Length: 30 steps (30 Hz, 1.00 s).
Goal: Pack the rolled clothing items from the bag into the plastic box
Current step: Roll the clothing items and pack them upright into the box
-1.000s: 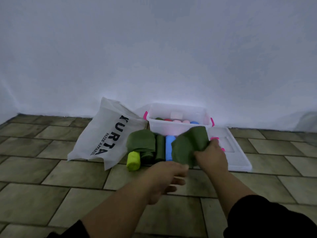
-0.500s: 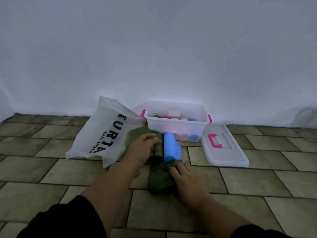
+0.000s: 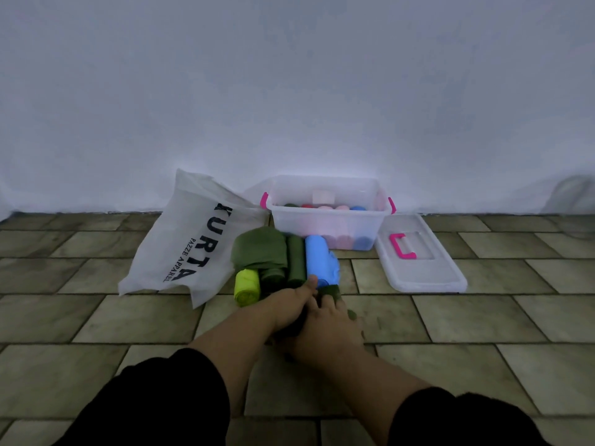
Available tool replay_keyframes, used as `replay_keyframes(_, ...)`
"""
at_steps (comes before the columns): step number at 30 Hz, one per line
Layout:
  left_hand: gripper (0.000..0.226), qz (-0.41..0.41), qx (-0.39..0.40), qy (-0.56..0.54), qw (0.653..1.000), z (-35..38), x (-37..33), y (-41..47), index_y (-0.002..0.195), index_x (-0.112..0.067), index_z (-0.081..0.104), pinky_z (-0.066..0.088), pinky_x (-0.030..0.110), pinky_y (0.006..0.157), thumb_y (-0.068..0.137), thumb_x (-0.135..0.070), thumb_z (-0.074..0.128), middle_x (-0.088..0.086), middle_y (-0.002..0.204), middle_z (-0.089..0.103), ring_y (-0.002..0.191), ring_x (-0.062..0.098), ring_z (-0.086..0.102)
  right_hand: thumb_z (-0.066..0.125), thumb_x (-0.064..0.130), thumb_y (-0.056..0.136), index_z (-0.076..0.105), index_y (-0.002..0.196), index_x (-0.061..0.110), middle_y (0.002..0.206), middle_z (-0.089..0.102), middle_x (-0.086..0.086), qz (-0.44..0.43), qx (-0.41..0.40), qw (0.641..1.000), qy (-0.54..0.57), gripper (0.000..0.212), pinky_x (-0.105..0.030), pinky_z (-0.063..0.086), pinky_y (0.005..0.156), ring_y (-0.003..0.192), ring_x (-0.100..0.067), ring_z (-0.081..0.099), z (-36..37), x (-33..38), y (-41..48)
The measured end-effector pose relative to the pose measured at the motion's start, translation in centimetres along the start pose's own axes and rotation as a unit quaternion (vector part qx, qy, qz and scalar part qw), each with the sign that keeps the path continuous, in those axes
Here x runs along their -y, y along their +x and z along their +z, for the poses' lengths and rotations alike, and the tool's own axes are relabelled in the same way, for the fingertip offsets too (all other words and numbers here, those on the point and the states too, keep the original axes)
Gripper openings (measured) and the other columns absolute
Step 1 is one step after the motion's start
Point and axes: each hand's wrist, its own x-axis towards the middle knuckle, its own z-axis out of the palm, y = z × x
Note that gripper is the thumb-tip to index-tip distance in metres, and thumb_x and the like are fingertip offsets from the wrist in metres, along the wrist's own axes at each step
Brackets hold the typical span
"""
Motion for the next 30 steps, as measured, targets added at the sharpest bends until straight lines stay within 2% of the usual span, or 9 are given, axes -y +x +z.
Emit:
replay_keyframes(3, 0.081, -0.008, 0.004, 0.03, 1.0, 0.3, 0.1, 0.2, 0.13, -0.021, 0.057, 0.032, 0.037, 0.105, 0.082, -0.076, 0.022, 0.01, 0.14, 0.048, 0.123, 0.027, 0.045, 0.047, 0.071, 0.07, 0.029, 0.138, 0.034, 0.132, 0.04, 0.0, 0.009, -0.038, 0.999, 0.021, 0.079, -0.053, 0.032, 0.094, 0.12, -0.025, 0.034, -0.1, -0.1, -1.4)
replay_keyframes(7, 0.088, -0.01, 0.034, 0.054, 0.998, 0.1, 0.1, 0.6, 0.136, -0.018, 0.051, 0.031, 0.035, 0.107, 0.08, -0.078, 0.018, 0.004, 0.143, 0.047, 0.127, 0.022, 0.045, 0.038, 0.073, 0.061, 0.042, 0.121, 0.041, 0.115, 0.051, 0.008, -0.023, -0.083, 0.996, 0.008, 0.068, -0.053, 0.029, 0.089, 0.114, -0.025, 0.036, 0.2, -0.7, -3.6)
replay_keyframes(10, 0.091, -0.013, 0.038, 0.081, 0.996, 0.2, 0.1, 0.8, 0.139, -0.017, 0.048, 0.028, 0.038, 0.112, 0.08, -0.079, 0.015, 0.003, 0.146, 0.044, 0.131, 0.021, 0.041, 0.037, 0.075, 0.061, 0.044, 0.111, 0.04, 0.106, 0.053, 0.01, -0.019, -0.068, 0.997, 0.002, 0.062, -0.051, 0.031, 0.085, 0.111, -0.024, 0.036, 0.7, -1.2, -4.4)
replay_keyframes(15, 0.089, -0.012, 0.025, 0.095, 0.995, 0.5, 0.3, 0.9, 0.139, -0.019, 0.047, 0.027, 0.041, 0.113, 0.08, -0.079, 0.018, 0.005, 0.148, 0.041, 0.133, 0.023, 0.039, 0.039, 0.077, 0.061, 0.042, 0.107, 0.038, 0.109, 0.054, 0.008, -0.056, -0.037, 0.998, -0.009, 0.061, -0.048, 0.033, 0.084, 0.11, -0.024, 0.038, 0.2, -2.3, -4.5)
replay_keyframes(17, 0.083, -0.012, 0.015, 0.072, 0.997, 0.6, 0.6, 0.8, 0.135, -0.019, 0.051, 0.031, 0.041, 0.111, 0.082, -0.078, 0.026, 0.008, 0.145, 0.044, 0.129, 0.026, 0.043, 0.045, 0.067, 0.064, 0.039, 0.103, 0.034, 0.109, 0.055, 0.01, -0.079, -0.032, 0.996, -0.009, 0.052, -0.053, 0.031, 0.089, 0.109, -0.023, 0.041, -0.1, -3.0, -4.7)
replay_keyframes(19, 0.079, -0.002, 0.009, 0.064, 0.998, 0.8, 0.7, 0.6, 0.134, -0.021, 0.053, 0.033, 0.041, 0.11, 0.083, -0.076, 0.029, 0.009, 0.143, 0.046, 0.128, 0.027, 0.045, 0.05, 0.052, 0.069, 0.036, 0.098, 0.032, 0.105, 0.057, 0.011, -0.104, -0.04, 0.994, -0.017, 0.039, -0.062, 0.019, 0.101, 0.107, -0.021, 0.044, -0.2, -3.7, -5.0)
replay_keyframes(22, 0.074, 0.012, 0.006, 0.083, 0.996, 0.8, 0.8, 0.5, 0.136, -0.025, 0.05, 0.032, 0.041, 0.111, 0.085, -0.074, 0.027, 0.009, 0.145, 0.045, 0.129, 0.027, 0.043, 0.052, 0.042, 0.073, 0.037, 0.097, 0.032, 0.101, 0.057, 0.012, -0.14, -0.027, 0.99, -0.015, 0.03, -0.064, 0.004, 0.108, 0.104, -0.017, 0.05, -0.6, -4.8, -5.1)
replay_keyframes(27, 0.061, 0.066, -0.008, 0.127, 0.99, 1.0, 1.6, 0.1, 0.142, -0.033, 0.038, 0.025, 0.036, 0.114, 0.092, -0.065, 0.026, 0.002, 0.15, 0.038, 0.137, 0.022, 0.035, 0.058, 0.044, 0.074, 0.046, 0.11, 0.036, 0.107, 0.062, 0.013, -0.14, 0.046, 0.989, 0.031, 0.039, -0.063, 0.0, 0.11, 0.108, -0.014, 0.056, -2.3, -5.6, -4.1)
replay_keyframes(30, 0.049, 0.169, -0.089, 0.124, 0.974, 1.6, 2.5, -1.5, 0.141, -0.031, 0.04, 0.033, 0.031, 0.108, 0.095, -0.049, 0.042, -0.004, 0.146, 0.044, 0.13, 0.013, 0.041, 0.064, 0.05, 0.071, 0.043, 0.118, 0.036, 0.117, 0.063, 0.011, -0.136, 0.071, 0.988, 0.027, 0.053, -0.062, 0.001, 0.111, 0.115, -0.016, 0.054, -2.8, -5.7, -3.6)
